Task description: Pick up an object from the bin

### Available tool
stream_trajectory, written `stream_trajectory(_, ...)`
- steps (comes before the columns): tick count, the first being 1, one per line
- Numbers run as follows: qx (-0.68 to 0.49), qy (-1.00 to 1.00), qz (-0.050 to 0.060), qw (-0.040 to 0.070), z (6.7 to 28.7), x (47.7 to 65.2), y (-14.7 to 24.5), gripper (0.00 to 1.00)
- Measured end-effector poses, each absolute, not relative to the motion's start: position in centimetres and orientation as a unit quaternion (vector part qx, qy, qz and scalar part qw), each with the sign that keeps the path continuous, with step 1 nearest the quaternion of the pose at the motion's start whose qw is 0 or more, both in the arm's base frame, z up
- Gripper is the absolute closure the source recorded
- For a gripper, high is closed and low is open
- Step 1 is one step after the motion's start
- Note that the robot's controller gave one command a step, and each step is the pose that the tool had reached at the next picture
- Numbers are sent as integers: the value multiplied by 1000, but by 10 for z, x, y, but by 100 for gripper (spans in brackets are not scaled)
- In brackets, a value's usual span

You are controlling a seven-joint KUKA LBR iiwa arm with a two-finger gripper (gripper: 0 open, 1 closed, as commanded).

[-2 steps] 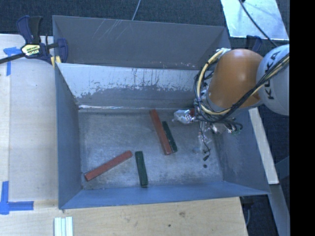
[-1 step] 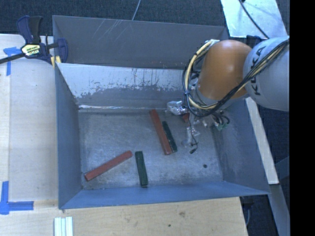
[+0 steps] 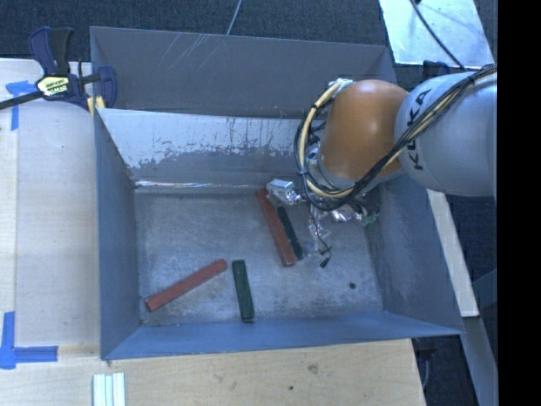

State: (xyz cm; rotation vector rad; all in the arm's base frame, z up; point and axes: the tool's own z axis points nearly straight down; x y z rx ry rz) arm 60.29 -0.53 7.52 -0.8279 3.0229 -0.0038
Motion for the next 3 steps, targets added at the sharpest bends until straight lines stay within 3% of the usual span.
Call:
stream_trajectory(1,-288,958,-2,10,76,624,25,100)
stream_trajectory(3,-288,958,-1,8,79,623,25,100)
